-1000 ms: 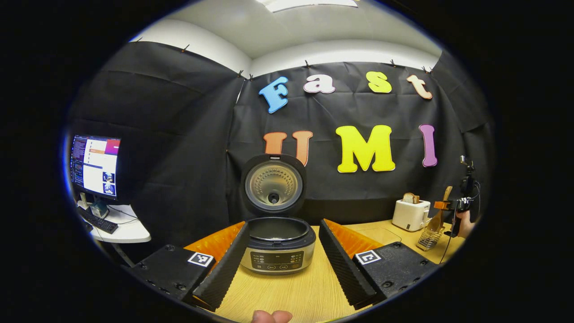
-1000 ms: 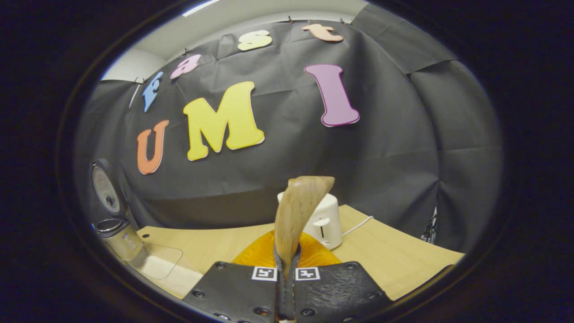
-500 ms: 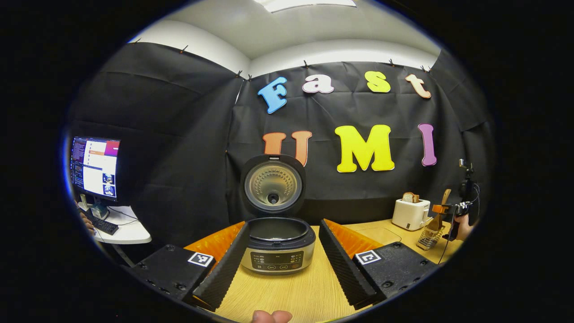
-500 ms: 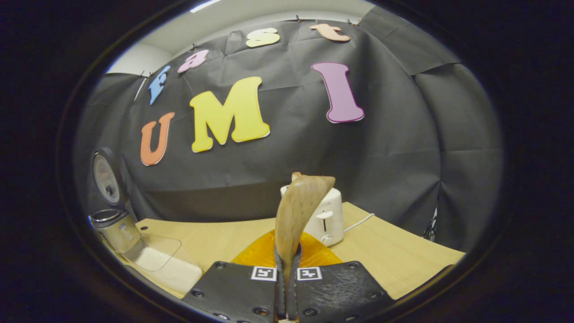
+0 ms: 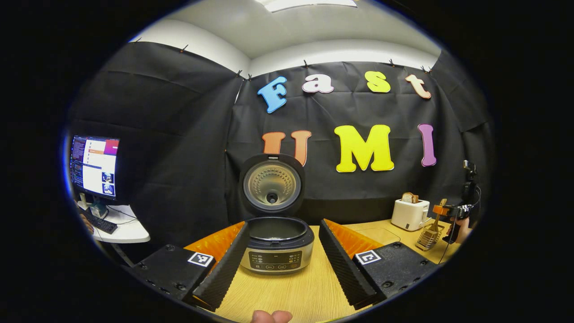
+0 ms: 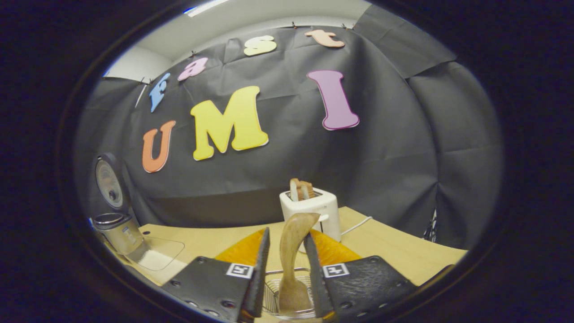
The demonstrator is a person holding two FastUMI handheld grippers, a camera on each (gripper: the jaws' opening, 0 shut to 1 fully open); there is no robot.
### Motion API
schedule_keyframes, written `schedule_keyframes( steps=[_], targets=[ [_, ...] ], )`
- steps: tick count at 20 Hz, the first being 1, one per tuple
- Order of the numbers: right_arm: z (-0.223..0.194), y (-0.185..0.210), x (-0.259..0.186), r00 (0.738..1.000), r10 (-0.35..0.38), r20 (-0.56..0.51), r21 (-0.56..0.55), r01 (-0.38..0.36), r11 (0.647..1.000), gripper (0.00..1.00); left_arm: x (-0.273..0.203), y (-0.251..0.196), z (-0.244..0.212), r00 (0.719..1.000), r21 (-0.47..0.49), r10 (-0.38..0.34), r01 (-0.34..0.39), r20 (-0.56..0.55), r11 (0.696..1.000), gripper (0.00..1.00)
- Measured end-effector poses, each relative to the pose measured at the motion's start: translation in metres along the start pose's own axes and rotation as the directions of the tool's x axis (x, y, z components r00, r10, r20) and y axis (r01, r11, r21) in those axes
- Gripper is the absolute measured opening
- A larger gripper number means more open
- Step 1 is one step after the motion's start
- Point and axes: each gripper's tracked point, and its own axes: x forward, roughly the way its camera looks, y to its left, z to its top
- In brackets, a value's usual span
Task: Close the left gripper, press the button to open the rice cooker; take a wooden spoon from the chopstick holder with the right hand, scoop a spoonful of rice and pour it into the rice cooker, then put the wooden spoon back into the chopstick holder.
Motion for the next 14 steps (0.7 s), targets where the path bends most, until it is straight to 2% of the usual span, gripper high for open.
schedule_keyframes(
  steps=[2,3,5,6,7,8,9,10,12,14],
  targets=[
    [0.006,-0.008,-0.005,1.000,-0.021,0.015,-0.011,0.021,1.000,0.73,0.000,-0.002,0.000,1.000,-0.002,0.005,-0.005,0.000,1.000,0.99],
    [0.010,-0.011,-0.010,0.999,-0.023,0.024,-0.014,0.023,1.000,0.70,0.001,-0.002,0.000,1.000,-0.007,0.013,-0.013,0.002,1.000,0.99],
    [0.020,-0.016,-0.020,0.999,-0.026,0.047,-0.018,0.027,0.999,0.77,0.004,-0.004,-0.001,0.999,-0.048,0.038,-0.037,0.014,0.998,0.99],
    [0.026,-0.018,-0.025,0.998,-0.023,0.059,-0.020,0.024,1.000,0.88,0.007,-0.009,-0.002,0.999,-0.071,0.035,-0.034,0.009,0.997,0.99],
    [0.033,-0.017,-0.033,0.997,-0.014,0.069,-0.021,0.015,1.000,0.89,0.011,-0.014,-0.003,0.999,-0.086,0.031,-0.030,0.006,0.996,0.99],
    [0.039,-0.016,-0.040,0.997,0.001,0.079,-0.028,0.001,1.000,0.84,0.016,-0.017,0.000,1.000,-0.091,0.027,-0.026,0.002,0.996,0.99],
    [0.045,-0.013,-0.047,0.996,0.020,0.092,-0.039,-0.017,0.999,0.89,0.021,-0.018,0.006,1.000,-0.085,0.028,-0.028,-0.002,0.996,0.99],
    [0.052,-0.010,-0.054,0.993,0.041,0.107,-0.052,-0.036,0.998,0.89,0.028,-0.014,0.016,0.999,-0.072,0.035,-0.035,0.006,0.997,0.99],
    [0.061,-0.002,-0.071,0.987,0.093,0.128,-0.082,-0.083,0.993,0.95,0.047,-0.011,0.041,0.999,-0.023,0.033,-0.032,0.030,0.999,0.99],
    [0.066,0.010,-0.092,0.977,0.155,0.149,-0.105,-0.141,0.984,0.91,0.072,-0.014,0.067,0.999,0.052,0.015,-0.017,0.044,0.999,0.99]
  ],
)
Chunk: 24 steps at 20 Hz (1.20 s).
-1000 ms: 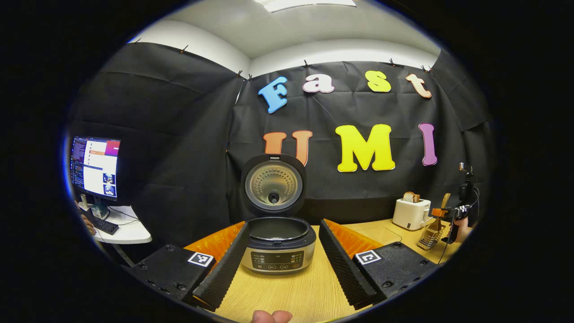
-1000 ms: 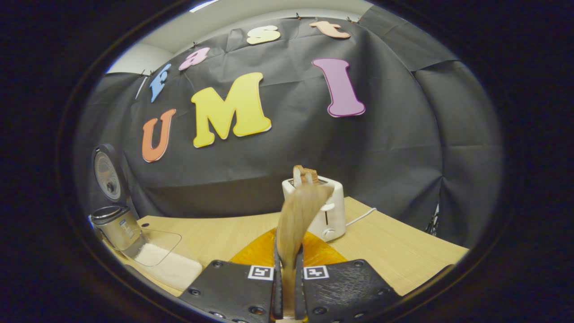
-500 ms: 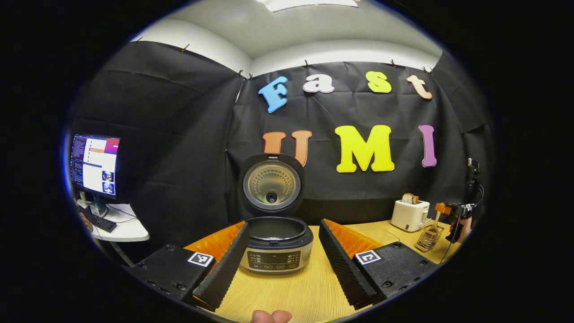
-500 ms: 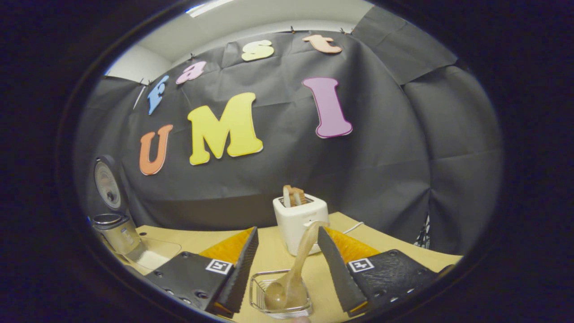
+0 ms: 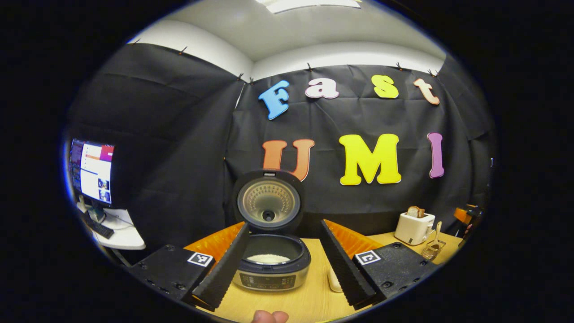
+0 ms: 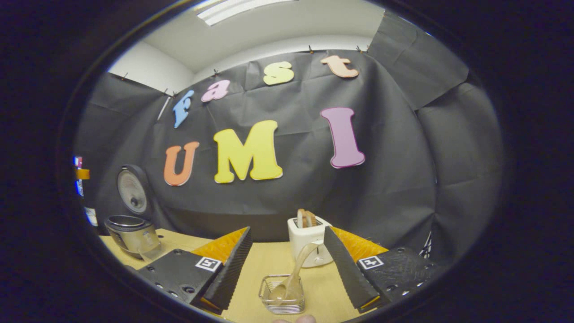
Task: Close the left gripper, press the button to open the rice cooker; take a wooden spoon from the chopstick holder with the right hand, scoop a spoonful of rice and pour it into the rice cooker, then put the wooden spoon back into the chopstick holder.
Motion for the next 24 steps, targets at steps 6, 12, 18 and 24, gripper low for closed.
schedule_keyframes(
  steps=[6,12,18,24],
  targets=[
    [0.003,0.014,-0.028,0.995,0.103,0.011,0.000,-0.103,0.995,0.95,0.090,-0.003,0.074,1.000,0.071,-0.001,-0.001,0.022,0.997,0.99],
    [-0.008,0.011,-0.050,0.993,0.109,0.033,-0.068,-0.107,0.992,0.95,0.187,0.033,0.096,0.997,0.175,0.071,-0.065,-0.025,0.982,0.98],
    [-0.064,0.026,-0.076,0.993,0.117,-0.024,-0.034,-0.118,0.992,0.96,0.244,0.038,0.079,0.994,0.196,0.071,-0.054,-0.080,0.979,0.98],
    [-0.099,0.003,-0.073,0.991,0.057,-0.123,0.051,-0.051,0.997,0.92,0.280,0.051,0.070,0.990,0.142,0.078,-0.061,-0.117,0.988,0.97]
  ],
)
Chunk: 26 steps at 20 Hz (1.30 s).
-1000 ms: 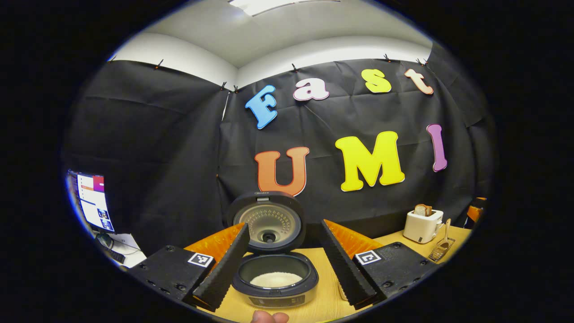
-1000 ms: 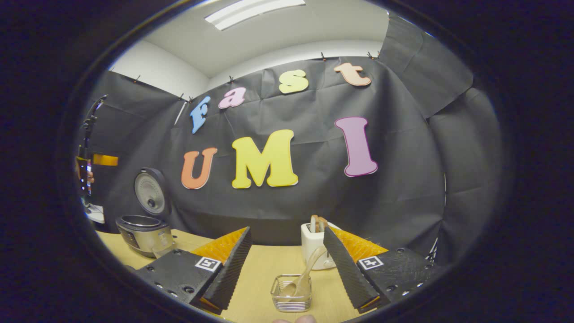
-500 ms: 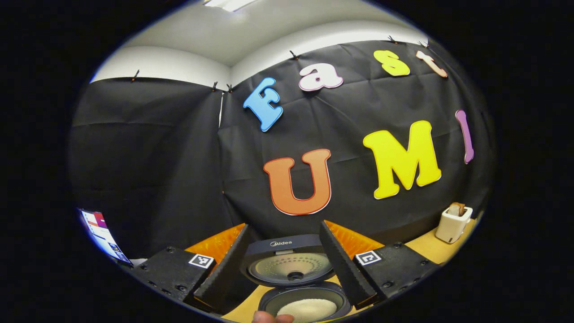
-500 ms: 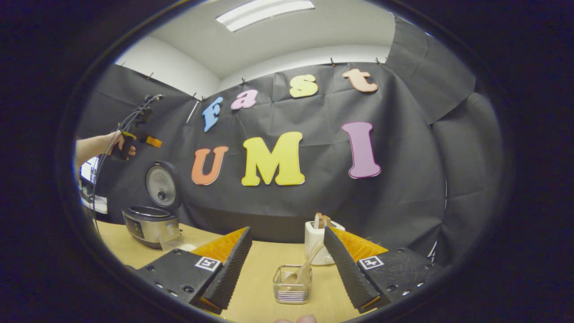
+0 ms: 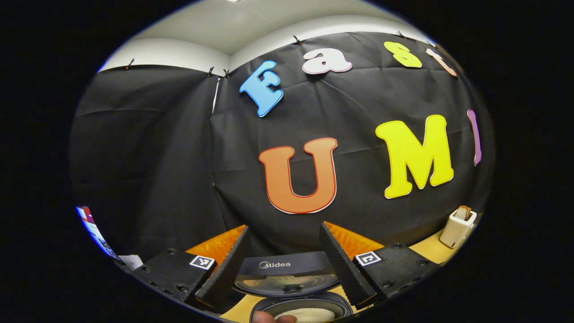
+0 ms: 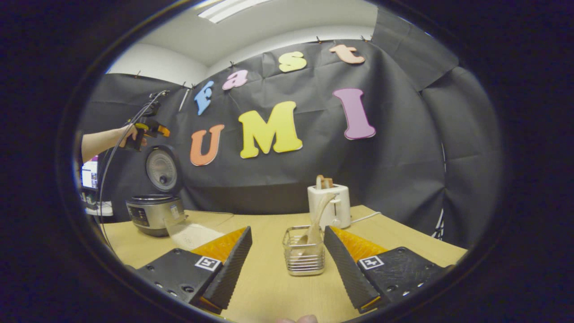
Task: Close the left gripper, press the button to open the rice cooker; take a wooden spoon from the chopstick holder with the right hand, scoop a spoonful of rice and pour it into the rice cooker, then put the wooden spoon back into the chopstick holder.
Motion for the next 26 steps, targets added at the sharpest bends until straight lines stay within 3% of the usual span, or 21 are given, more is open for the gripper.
schedule_keyframes(
  steps=[1,3,7,8,14,19,22,26],
  targets=[
    [0.001,-0.003,0.000,1.000,-0.014,0.000,0.020,0.014,1.000,0.92,0.004,0.002,-0.004,1.000,0.002,0.001,-0.001,-0.014,1.000,0.94],
    [0.005,-0.006,-0.001,0.999,-0.032,0.012,0.046,0.031,0.998,0.95,0.011,0.005,-0.010,0.999,0.010,0.004,-0.004,-0.032,1.000,0.98],
    [0.009,0.002,-0.003,0.999,-0.031,0.031,0.024,0.030,0.999,0.95,0.022,0.005,-0.031,0.996,0.008,0.003,-0.002,-0.088,1.000,0.98],
    [0.009,0.005,-0.004,0.999,-0.027,0.027,0.023,0.027,0.999,0.92,0.022,0.006,-0.034,0.995,0.003,0.003,-0.002,-0.098,1.000,0.98],
    [0.011,0.015,-0.001,0.999,-0.020,0.028,0.027,0.019,0.999,0.95,0.015,0.000,-0.042,0.991,-0.105,-0.051,0.037,-0.127,0.994,0.94],
    [0.013,0.022,-0.004,0.999,-0.009,0.036,0.048,0.007,0.999,0.99,-0.033,-0.004,-0.059,0.983,-0.115,-0.059,0.040,-0.171,0.993,0.95],
    [0.019,0.026,-0.011,0.999,0.004,0.044,0.057,-0.006,0.998,0.92,-0.065,-0.009,-0.074,0.983,-0.117,-0.060,0.040,-0.176,0.992,0.96],
    [0.023,0.032,-0.021,0.999,0.020,0.045,0.060,-0.023,0.998,0.95,-0.109,-0.022,-0.114,0.963,-0.130,-0.111,0.081,-0.244,0.988,0.95]
  ],
)
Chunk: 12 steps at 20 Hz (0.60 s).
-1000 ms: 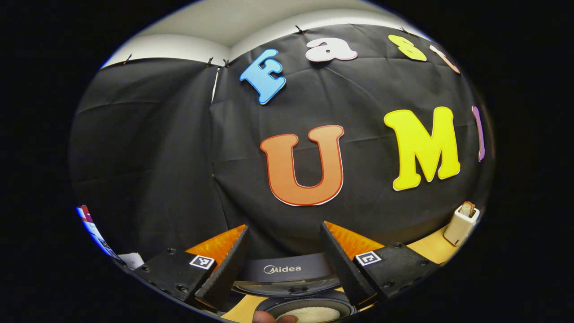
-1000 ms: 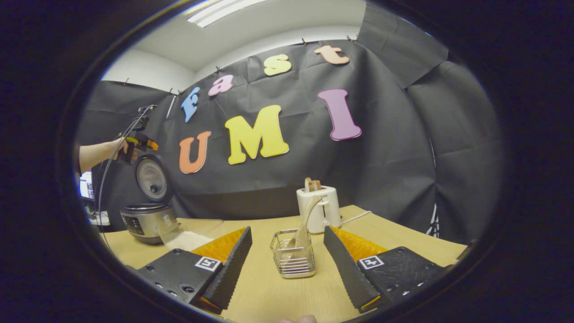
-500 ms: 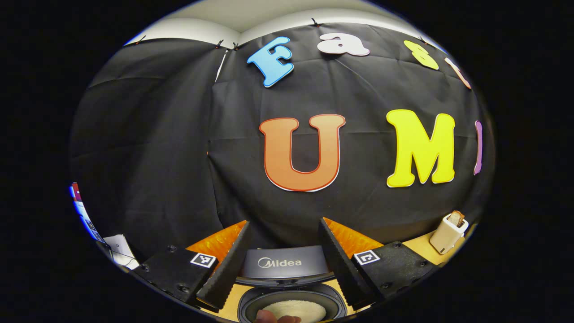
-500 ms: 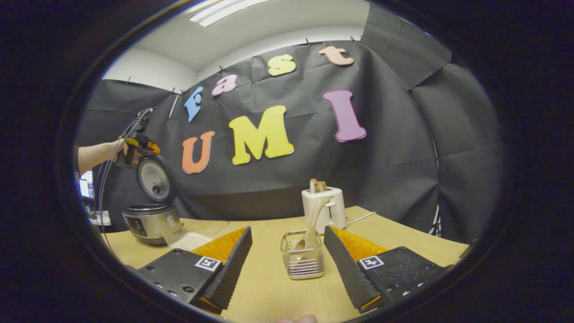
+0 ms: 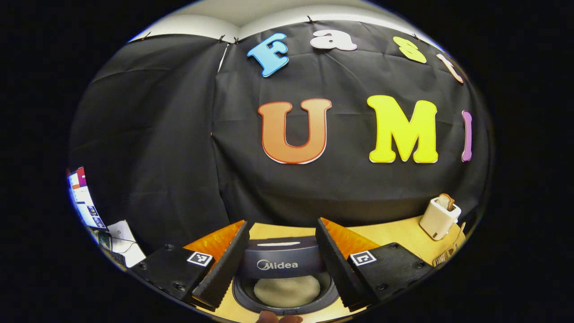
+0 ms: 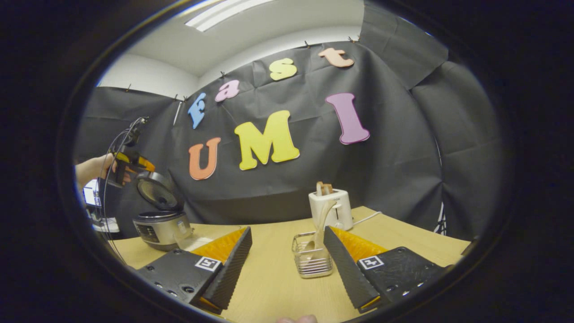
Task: Close the left gripper, press the button to open the rice cooker; take a wooden spoon from the chopstick holder with the right hand, scoop a spoonful of rice and pour it into the rice cooker, then put the wooden spoon back into the chopstick holder.
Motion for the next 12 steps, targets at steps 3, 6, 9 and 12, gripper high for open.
schedule_keyframes(
  steps=[3,6,9,12],
  targets=[
    [0.008,0.006,-0.008,1.000,0.011,0.021,-0.008,-0.011,1.000,0.95,-0.016,-0.003,-0.035,0.999,-0.020,-0.034,0.034,-0.023,0.999,0.95],
    [0.010,0.012,-0.016,1.000,0.017,0.026,-0.027,-0.016,0.999,0.95,-0.022,-0.003,-0.062,1.000,-0.016,-0.027,0.027,-0.016,1.000,0.95],
    [0.008,0.014,-0.021,1.000,0.018,0.018,-0.043,-0.017,0.999,0.95,-0.025,-0.006,-0.087,1.000,-0.009,-0.012,0.012,-0.027,1.000,0.95],
    [0.006,0.015,-0.026,1.000,0.017,0.015,-0.048,-0.016,0.999,0.95,-0.026,-0.006,-0.103,1.000,-0.018,0.002,-0.002,-0.018,1.000,0.95]
  ],
)
